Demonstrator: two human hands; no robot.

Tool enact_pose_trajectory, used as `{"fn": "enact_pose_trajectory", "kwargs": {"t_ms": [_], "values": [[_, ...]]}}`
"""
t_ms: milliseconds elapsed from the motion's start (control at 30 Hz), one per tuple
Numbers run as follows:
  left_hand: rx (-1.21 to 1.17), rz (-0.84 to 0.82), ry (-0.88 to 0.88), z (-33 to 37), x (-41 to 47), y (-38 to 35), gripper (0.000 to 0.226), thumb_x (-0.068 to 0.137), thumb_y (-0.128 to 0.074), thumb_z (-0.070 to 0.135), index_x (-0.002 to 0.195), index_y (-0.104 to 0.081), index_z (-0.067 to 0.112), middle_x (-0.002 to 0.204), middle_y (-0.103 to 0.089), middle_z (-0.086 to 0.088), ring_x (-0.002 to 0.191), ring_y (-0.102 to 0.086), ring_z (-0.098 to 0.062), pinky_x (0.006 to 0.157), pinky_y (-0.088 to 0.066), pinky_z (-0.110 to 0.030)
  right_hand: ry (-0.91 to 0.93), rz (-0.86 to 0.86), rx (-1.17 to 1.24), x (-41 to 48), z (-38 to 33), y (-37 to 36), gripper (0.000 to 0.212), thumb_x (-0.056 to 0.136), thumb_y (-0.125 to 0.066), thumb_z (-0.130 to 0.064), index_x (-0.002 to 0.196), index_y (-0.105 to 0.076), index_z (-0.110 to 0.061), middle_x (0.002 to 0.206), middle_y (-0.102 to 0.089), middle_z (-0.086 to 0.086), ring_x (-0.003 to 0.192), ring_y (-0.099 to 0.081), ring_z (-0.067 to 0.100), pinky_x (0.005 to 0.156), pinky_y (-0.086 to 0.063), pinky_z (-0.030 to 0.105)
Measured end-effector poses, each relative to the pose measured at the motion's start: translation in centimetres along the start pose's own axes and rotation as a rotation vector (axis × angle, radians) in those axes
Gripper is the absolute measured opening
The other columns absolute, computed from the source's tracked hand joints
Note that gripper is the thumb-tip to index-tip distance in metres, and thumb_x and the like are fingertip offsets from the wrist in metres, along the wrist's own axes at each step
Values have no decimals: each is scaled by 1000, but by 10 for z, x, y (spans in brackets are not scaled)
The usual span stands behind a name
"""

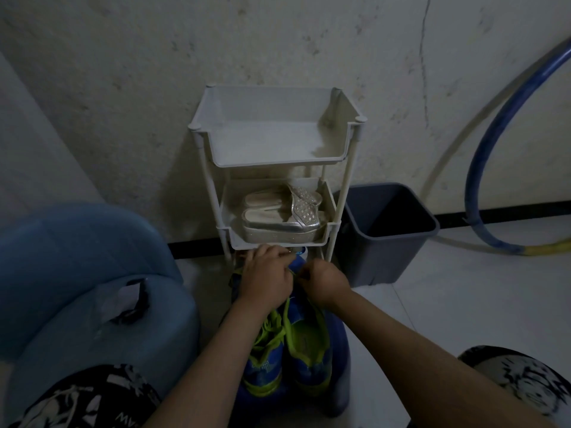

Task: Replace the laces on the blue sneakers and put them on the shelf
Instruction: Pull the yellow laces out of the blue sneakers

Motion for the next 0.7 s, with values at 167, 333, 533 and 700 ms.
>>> {"fn": "enact_pose_trajectory", "kwargs": {"t_ms": [167, 333, 533, 700], "values": [[90, -148, -39, 3, -4, -21, 26, 97, -47, 39, 110, -70, 36, 104, -64, 5, 105, -51, -20, 93, -28, -34, -14, -18, 22, 0, 1, -1, 17, 92, -57, -33, 93, -73, -26, 91, -71, -2, 84, -66, 14, 68, -49, 27], [107, -132, 76, -10, -3, -15, 24, 95, -50, 26, 98, -74, 26, 101, -67, 2, 104, -55, -23, 88, -36, -36, -12, -46, 44, 0, 3, 0, 15, 91, -60, -26, 101, -71, -28, 100, -71, -4, 91, -65, 11, 76, -51, 27], [156, -37, 418, -62, -1, 23, 24, 90, -48, 20, 96, -71, 13, 103, -66, -7, 104, -57, -29, 87, -40, -37, 23, -57, 1, 0, -3, 2, 25, 90, -60, -23, 111, -69, -30, 113, -68, -5, 102, -64, 13, 86, -54, 32], [82, -118, 346, -55, -2, 8, 36, 92, -50, 28, 122, -62, 14, 132, -48, -9, 124, -38, -29, 102, -37, -41, 90, -82, -128, 4, -16, 0, 33, 88, -61, -20, 117, -68, -33, 121, -64, -5, 108, -62, 16, 88, -51, 30]]}}
Point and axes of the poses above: each hand's wrist, its own x-axis towards the middle knuckle, its own y-axis out of the back of the hand, z = x × y, the point moved 10 cm from there along x, towards the middle knuckle
